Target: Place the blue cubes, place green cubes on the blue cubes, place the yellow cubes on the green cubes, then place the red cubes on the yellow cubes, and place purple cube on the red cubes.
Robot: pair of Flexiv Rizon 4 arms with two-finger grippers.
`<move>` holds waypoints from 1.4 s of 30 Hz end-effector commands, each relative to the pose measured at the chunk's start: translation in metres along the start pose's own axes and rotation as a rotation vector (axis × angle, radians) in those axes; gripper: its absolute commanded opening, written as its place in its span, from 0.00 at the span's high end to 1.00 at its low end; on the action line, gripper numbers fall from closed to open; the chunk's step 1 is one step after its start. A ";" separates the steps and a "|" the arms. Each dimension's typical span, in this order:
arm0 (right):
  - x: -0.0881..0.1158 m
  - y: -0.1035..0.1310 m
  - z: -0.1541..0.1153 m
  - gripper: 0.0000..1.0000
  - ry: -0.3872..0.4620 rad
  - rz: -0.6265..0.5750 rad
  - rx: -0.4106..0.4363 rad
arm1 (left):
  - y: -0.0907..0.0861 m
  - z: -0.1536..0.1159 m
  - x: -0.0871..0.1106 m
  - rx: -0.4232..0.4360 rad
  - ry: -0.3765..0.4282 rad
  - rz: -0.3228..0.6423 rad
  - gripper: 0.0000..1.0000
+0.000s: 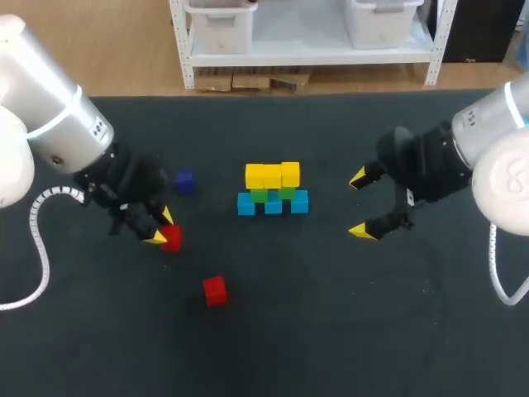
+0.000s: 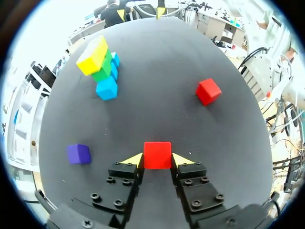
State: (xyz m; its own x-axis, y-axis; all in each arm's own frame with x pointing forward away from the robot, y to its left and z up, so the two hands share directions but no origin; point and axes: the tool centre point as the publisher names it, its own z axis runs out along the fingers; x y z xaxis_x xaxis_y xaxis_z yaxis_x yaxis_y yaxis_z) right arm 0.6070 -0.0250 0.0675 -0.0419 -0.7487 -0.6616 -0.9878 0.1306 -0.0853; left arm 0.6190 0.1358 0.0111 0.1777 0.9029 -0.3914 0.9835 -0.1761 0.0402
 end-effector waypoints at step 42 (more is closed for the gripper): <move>0.001 0.000 0.000 0.00 -0.003 0.000 -0.001 | 0.053 -0.071 -0.145 -0.163 -0.065 -0.006 1.00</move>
State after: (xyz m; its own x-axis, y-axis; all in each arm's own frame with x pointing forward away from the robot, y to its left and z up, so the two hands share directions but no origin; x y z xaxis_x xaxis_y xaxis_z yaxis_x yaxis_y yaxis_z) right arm 0.6070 -0.0250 0.0676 -0.0420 -0.7487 -0.6616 -0.9878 0.1306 -0.0851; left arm 0.6385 0.0341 0.1366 0.1786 0.8682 -0.4629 0.9758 -0.0961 0.1963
